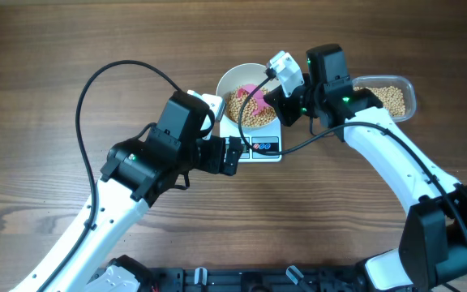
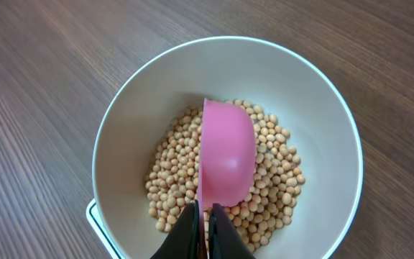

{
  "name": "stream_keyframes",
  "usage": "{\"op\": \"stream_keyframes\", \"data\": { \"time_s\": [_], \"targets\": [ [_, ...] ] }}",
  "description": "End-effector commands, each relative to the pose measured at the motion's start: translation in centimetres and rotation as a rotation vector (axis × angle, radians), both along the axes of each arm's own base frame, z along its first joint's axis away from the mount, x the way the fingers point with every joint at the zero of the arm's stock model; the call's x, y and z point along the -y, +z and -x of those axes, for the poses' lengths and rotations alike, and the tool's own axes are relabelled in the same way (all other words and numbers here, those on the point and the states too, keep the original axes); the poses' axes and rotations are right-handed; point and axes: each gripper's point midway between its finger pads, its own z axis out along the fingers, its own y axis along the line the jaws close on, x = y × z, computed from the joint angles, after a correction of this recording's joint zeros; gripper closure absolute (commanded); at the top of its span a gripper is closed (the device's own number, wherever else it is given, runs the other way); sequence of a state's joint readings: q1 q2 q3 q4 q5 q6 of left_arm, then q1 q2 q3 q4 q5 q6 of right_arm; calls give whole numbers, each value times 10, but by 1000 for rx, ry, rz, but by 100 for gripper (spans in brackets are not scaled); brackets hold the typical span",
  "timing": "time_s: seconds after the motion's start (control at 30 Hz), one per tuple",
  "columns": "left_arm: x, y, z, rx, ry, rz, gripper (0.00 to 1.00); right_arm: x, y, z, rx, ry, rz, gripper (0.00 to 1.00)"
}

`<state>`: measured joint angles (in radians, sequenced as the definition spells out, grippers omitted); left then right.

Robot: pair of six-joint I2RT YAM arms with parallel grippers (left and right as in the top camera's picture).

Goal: Scoop item into bowl and weigh 150g on scale
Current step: 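Tip the pink scoop down into the white bowl to empty it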

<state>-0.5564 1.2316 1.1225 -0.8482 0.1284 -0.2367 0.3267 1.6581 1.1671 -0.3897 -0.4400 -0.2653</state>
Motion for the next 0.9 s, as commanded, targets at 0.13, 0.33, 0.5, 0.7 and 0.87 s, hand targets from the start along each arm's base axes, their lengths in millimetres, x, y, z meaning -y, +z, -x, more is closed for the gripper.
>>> {"op": "stream_keyframes", "data": {
  "time_s": [0.13, 0.33, 0.5, 0.7, 0.87],
  "targets": [
    [-1, -2, 1, 9, -16, -17, 0, 1, 8, 0, 30, 8, 13, 96],
    [-1, -2, 1, 9, -16, -17, 0, 3, 3, 7, -5, 10, 26, 96],
    [-1, -2, 1, 9, -16, -17, 0, 5, -1, 11, -31, 10, 35, 96],
    [-1, -2, 1, 9, -16, -17, 0, 7, -7, 18, -68, 11, 47, 96],
    [-1, -2, 1, 9, -16, -17, 0, 8, -8, 20, -78, 10, 51, 96]
  ]
}}
